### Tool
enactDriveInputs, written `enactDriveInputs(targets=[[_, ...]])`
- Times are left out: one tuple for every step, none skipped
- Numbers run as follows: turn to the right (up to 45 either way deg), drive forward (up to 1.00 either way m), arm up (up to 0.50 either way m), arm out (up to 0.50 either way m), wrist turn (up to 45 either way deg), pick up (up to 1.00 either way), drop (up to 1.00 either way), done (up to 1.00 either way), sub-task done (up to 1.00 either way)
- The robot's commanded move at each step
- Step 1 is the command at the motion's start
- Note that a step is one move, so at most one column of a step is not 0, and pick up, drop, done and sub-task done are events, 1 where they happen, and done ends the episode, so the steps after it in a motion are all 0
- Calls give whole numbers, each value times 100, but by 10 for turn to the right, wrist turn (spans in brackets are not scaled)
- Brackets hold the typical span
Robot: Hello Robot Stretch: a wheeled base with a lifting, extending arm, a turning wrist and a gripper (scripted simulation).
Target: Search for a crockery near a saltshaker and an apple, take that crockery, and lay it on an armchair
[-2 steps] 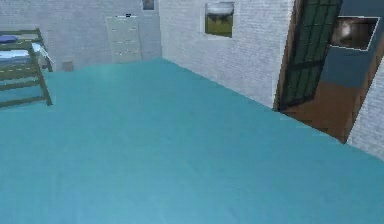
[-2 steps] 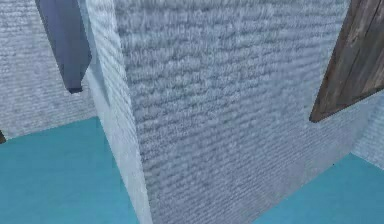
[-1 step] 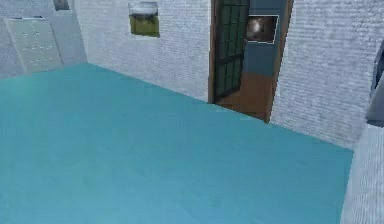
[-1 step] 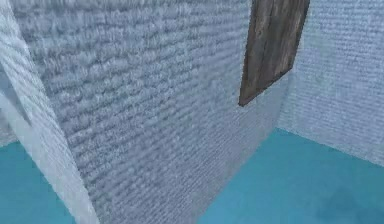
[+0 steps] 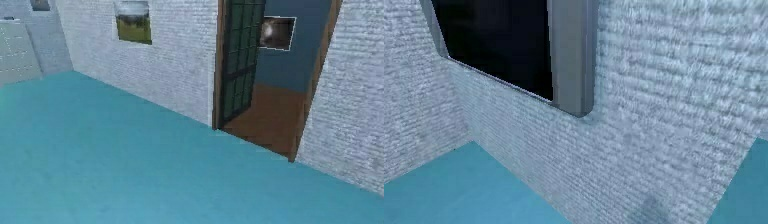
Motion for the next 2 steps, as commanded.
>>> enactDriveInputs(targets=[[210, 0, 0, 0, 0, 0, 0, 0, 0], [0, 100, 0, 0, 0, 0, 0, 0, 0]])
